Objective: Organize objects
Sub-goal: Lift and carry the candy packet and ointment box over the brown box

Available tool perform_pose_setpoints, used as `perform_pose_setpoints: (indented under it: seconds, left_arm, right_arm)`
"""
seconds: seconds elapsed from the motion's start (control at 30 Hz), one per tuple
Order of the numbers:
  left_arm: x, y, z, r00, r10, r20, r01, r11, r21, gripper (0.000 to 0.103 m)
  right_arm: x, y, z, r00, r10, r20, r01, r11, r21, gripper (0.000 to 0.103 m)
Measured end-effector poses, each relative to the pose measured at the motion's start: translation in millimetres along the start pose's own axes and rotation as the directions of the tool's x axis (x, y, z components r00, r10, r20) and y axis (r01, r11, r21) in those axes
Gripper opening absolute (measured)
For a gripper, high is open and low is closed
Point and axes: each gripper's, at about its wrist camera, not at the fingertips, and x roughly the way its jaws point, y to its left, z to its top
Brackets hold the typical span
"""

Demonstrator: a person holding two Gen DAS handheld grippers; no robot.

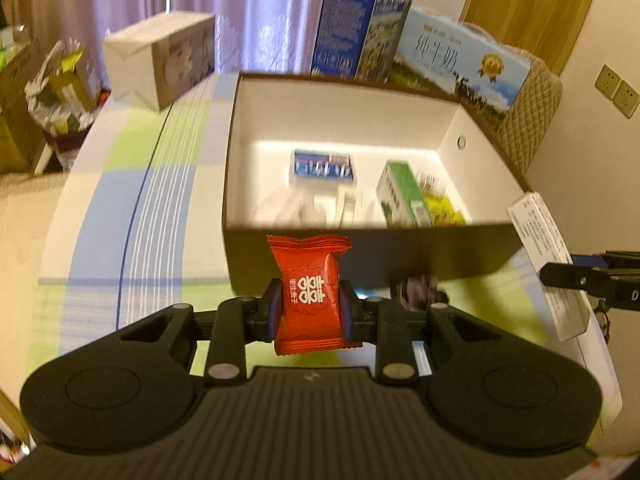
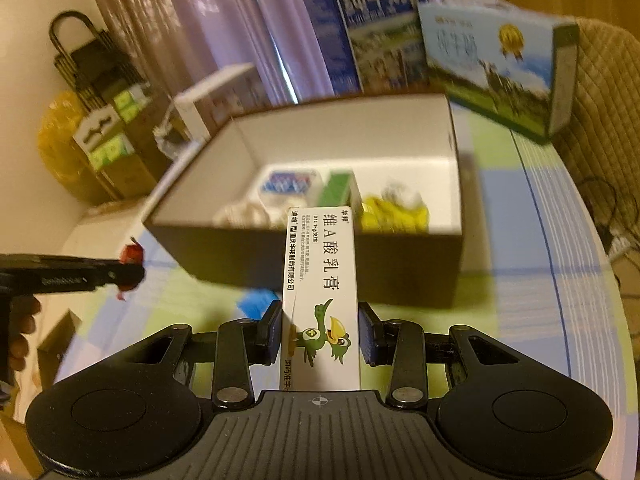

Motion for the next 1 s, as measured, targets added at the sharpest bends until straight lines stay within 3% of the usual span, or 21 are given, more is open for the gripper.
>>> perform_pose_setpoints:
  seconds: [0.17, 0.43, 1.0]
  left_arm:
    - [11, -4, 36, 0.999, 0.024, 0.044, -0.025, 0.999, 0.033, 0.024]
    - [46, -7, 82, 0.998, 0.052, 0.047, -0.055, 0.997, 0.063, 0.024]
    - [131, 3, 124, 0.992, 0.118, -0.039, -0.112, 0.986, 0.124, 0.024]
  right_arm:
    - [5, 3, 33, 0.998, 0.011, 0.056, -0.011, 1.000, -0.005, 0.035]
    - [26, -6, 84, 0.994, -0.010, 0.111, 0.011, 1.000, -0.012, 0.035]
    - [106, -36, 119, 0.998, -0.067, 0.012, 0.068, 0.998, -0.020, 0.035]
